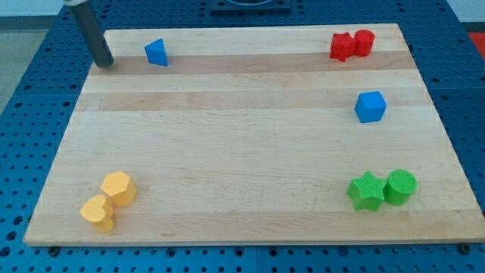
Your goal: Place the blue triangle towards the left side of the blue cube
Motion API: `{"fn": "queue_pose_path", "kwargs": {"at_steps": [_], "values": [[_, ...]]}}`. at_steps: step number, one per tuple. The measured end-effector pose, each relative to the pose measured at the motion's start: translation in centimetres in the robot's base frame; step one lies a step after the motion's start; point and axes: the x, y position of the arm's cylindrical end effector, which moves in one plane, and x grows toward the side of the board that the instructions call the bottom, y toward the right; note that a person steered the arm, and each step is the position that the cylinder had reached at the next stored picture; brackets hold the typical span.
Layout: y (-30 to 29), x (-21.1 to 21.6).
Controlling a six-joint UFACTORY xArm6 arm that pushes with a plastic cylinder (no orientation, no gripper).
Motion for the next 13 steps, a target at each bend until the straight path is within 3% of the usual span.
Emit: {"fn": "queue_pose_path", "kwargs": {"at_steps": [1, 5, 10, 13], "values": [[1.8, -3.7], [7.6, -3.5], [11.8, 2.6], [12.0, 11.5]]}}
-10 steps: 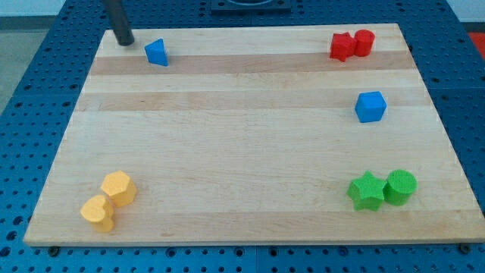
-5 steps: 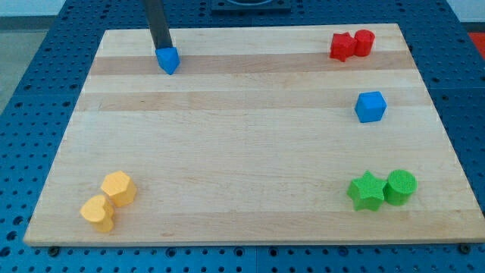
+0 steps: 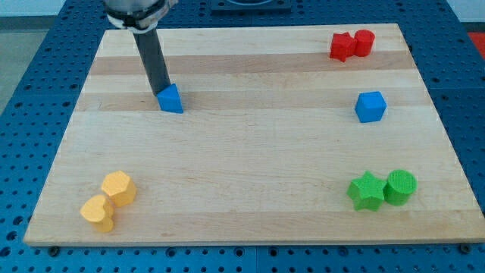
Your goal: Place the blue triangle towards the left side of the blue cube
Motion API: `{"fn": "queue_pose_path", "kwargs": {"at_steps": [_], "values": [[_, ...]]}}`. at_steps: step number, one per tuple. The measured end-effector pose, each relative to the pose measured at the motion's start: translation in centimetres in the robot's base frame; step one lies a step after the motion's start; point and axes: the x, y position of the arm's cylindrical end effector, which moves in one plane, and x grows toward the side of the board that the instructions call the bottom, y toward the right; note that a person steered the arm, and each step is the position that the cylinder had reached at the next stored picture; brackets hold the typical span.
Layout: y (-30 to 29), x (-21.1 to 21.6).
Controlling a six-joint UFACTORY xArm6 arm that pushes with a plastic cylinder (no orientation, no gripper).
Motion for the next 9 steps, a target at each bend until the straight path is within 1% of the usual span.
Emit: {"fn": "queue_pose_path", "kwargs": {"at_steps": [2, 3, 4, 5, 6, 8, 9], "values": [[0.0, 5.4], [0.0, 7.2], [-2.6, 6.5], [-4.1, 5.1], [-3.8, 5.1], [2.0, 4.9], [4.7, 4.0]]}}
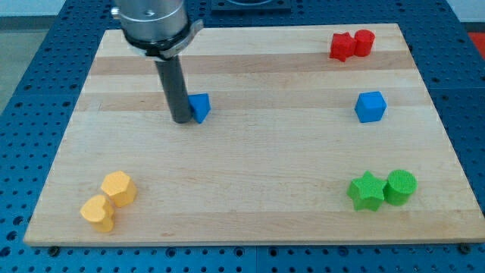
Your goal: Place the blue triangle towards the left side of the blue cube
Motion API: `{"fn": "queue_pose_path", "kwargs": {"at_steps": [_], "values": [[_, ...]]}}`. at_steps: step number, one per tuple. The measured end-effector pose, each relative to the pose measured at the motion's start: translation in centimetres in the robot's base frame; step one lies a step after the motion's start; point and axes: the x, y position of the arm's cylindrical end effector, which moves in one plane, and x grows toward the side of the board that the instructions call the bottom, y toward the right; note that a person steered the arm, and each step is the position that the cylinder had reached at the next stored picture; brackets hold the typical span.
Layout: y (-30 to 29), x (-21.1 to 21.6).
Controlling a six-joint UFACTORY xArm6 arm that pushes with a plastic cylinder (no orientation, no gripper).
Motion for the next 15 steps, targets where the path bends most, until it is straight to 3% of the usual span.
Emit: {"fn": "queue_pose_path", "kwargs": {"at_steps": [1, 5, 12, 14, 15], "values": [[0.4, -2.2], [0.5, -4.4], [20.6, -0.3], [22.3, -0.5], [19.5, -2.6]]}}
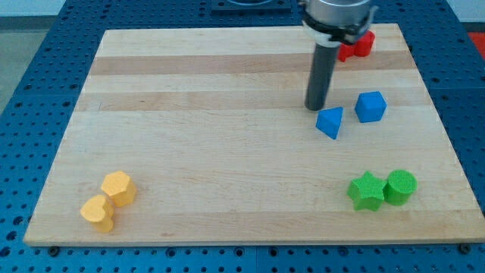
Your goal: Place the blue triangle towards the left side of the blue cube
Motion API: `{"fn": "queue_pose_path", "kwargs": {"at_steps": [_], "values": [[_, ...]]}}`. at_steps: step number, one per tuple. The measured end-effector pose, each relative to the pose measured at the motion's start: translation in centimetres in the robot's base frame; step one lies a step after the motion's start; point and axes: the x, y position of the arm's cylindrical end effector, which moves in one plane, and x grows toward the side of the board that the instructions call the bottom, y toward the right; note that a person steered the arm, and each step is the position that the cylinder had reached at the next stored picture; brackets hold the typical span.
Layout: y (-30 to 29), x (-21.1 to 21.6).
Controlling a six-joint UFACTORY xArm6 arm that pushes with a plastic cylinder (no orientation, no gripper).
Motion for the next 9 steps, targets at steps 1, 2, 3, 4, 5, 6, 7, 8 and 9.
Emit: {"fn": "queue_pose_path", "kwargs": {"at_steps": [1, 2, 3, 4, 5, 6, 7, 8, 9], "values": [[-3.0, -0.4], [-2.7, 3.0], [0.5, 6.3], [1.6, 6.6], [2.2, 5.8], [3.3, 4.2], [-1.3, 2.8], [-10.2, 1.9], [-16.2, 0.9]]}}
